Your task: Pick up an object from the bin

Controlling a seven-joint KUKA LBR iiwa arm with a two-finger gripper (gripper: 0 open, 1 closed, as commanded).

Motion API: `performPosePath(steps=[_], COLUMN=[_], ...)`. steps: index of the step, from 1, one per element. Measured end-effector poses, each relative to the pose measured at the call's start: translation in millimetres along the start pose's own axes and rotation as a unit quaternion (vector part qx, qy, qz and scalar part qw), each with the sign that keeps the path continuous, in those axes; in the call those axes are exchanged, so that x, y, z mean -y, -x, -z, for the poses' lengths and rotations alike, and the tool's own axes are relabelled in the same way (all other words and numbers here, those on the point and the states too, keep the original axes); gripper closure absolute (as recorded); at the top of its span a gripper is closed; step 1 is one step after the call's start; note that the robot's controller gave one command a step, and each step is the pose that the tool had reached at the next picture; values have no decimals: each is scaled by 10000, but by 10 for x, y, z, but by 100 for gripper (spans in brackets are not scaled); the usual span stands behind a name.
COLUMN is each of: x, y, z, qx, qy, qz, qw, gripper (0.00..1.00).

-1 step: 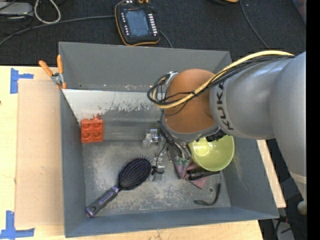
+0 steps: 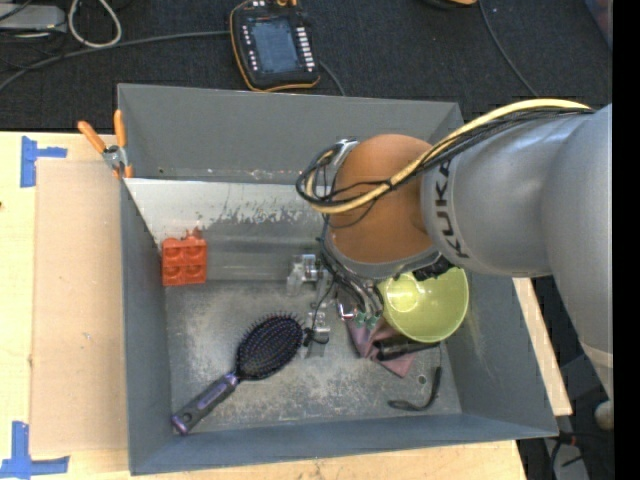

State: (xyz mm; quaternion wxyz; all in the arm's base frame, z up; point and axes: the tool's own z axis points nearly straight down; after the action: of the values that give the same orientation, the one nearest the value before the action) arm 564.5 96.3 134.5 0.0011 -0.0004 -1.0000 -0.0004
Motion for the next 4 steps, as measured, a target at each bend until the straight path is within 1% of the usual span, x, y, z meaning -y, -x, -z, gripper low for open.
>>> performPosePath(steps=[1, 2, 3, 4], x=[-377, -501, -540, -347], y=[33, 83, 8, -25], z=[-651, -134, -356, -637], qx=[-45, 12, -52, 1], qy=[-17, 3, -5, 15], qz=[1159, 1340, 2477, 2490], qw=[9932, 9910, 9688, 9685], gripper=[0, 0, 0, 0])
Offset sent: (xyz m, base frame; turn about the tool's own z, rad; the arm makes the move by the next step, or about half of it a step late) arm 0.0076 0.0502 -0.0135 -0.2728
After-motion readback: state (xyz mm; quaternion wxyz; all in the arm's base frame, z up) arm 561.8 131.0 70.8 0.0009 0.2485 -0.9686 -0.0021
